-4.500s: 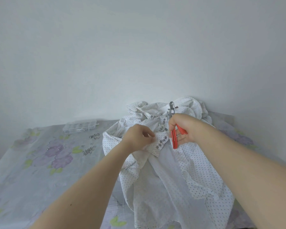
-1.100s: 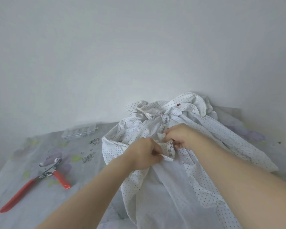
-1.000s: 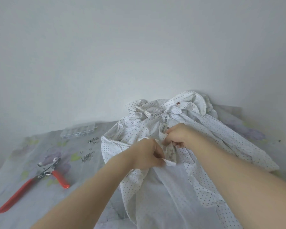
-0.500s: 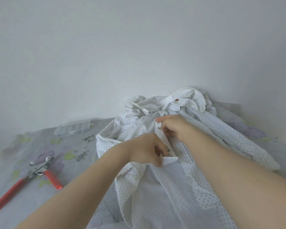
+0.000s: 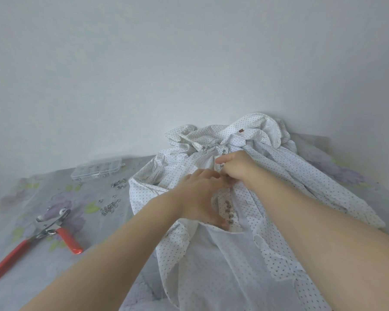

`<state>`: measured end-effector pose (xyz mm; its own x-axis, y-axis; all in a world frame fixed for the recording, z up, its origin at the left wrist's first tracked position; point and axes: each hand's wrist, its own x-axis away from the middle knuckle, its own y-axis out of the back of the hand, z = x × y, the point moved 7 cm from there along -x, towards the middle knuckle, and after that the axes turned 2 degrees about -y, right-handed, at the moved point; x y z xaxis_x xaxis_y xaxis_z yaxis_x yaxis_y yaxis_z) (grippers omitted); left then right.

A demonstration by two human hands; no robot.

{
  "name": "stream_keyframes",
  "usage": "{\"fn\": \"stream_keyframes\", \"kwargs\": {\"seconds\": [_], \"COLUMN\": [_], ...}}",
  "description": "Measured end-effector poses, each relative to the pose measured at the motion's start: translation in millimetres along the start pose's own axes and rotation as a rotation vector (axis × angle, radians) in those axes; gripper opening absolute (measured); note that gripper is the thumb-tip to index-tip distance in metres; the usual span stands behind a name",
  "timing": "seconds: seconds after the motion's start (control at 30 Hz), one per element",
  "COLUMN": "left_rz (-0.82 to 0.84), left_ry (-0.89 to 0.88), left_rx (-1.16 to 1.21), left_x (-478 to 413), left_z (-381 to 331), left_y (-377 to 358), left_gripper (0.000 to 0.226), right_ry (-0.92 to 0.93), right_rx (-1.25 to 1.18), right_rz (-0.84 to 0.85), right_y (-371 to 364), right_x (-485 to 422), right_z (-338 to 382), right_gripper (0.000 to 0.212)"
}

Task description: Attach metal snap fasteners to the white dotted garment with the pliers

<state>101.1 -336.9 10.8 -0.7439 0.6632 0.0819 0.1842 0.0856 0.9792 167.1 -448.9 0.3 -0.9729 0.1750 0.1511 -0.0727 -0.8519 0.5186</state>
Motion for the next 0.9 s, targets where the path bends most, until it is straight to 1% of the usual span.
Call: {"fn": "stream_keyframes", "kwargs": {"seconds": [0.07,0.13,0.2,0.27,0.3,0.33,0.37,0.4,0.47,0.5,0.57,0.67,0.73,0.77,0.83,0.87,0.9], "left_rz": [0.047,0.083,0.107,0.106,0.102,0.101,0.099,0.105,0.143,0.167,0.189,0.167,0.105,0.036,-0.152,-0.275,-0.376], "left_ry": [0.029,0.071,0.092,0.097,0.098,0.096,0.095,0.100,0.105,0.107,0.112,0.121,0.104,0.100,0.133,0.161,0.194], "left_rx": [-0.006,0.044,0.084,0.110,0.127,0.140,0.150,0.155,0.150,0.149,0.149,0.174,0.254,0.329,0.486,0.520,0.553], "left_x": [1,1,3,4,5,6,6,6,6,7,8,10,11,12,15,18,20], "left_z": [4,13,18,19,19,18,17,18,19,19,18,20,17,17,24,30,38], "left_y": [-10,-19,-24,-25,-25,-24,-24,-25,-27,-28,-31,-33,-28,-23,-2,11,20], "left_gripper": [0.100,0.102,0.101,0.100,0.100,0.101,0.102,0.103,0.109,0.111,0.115,0.117,0.114,0.110,0.095,0.085,0.074], "right_ry": [0.007,0.029,0.043,0.047,0.027,-0.006,-0.057,-0.108,-0.149,-0.158,-0.115,-0.068,-0.049,-0.042,-0.020,-0.012,-0.017], "right_rx": [0.001,0.013,0.024,0.072,0.144,0.229,0.310,0.382,0.465,0.466,0.421,0.398,0.400,0.404,0.383,0.355,0.316], "right_rz": [0.004,0.008,-0.041,-0.183,-0.244,-0.266,-0.231,-0.156,-0.010,0.023,-0.002,-0.108,-0.144,-0.170,-0.227,-0.259,-0.272], "right_y": [0,-2,3,18,27,34,36,35,28,27,26,27,27,28,34,38,40], "right_x": [0,-1,-2,-5,-4,-4,-5,-4,7,11,9,4,3,3,1,-3,-1], "right_z": [0,0,-1,-4,-5,-8,-14,-20,-24,-27,-30,-34,-31,-30,-24,-22,-17], "right_gripper": [0.050,0.053,0.051,0.037,0.025,0.021,0.031,0.036,0.031,0.028,0.024,0.026,0.024,0.022,0.023,0.022,0.014]}}
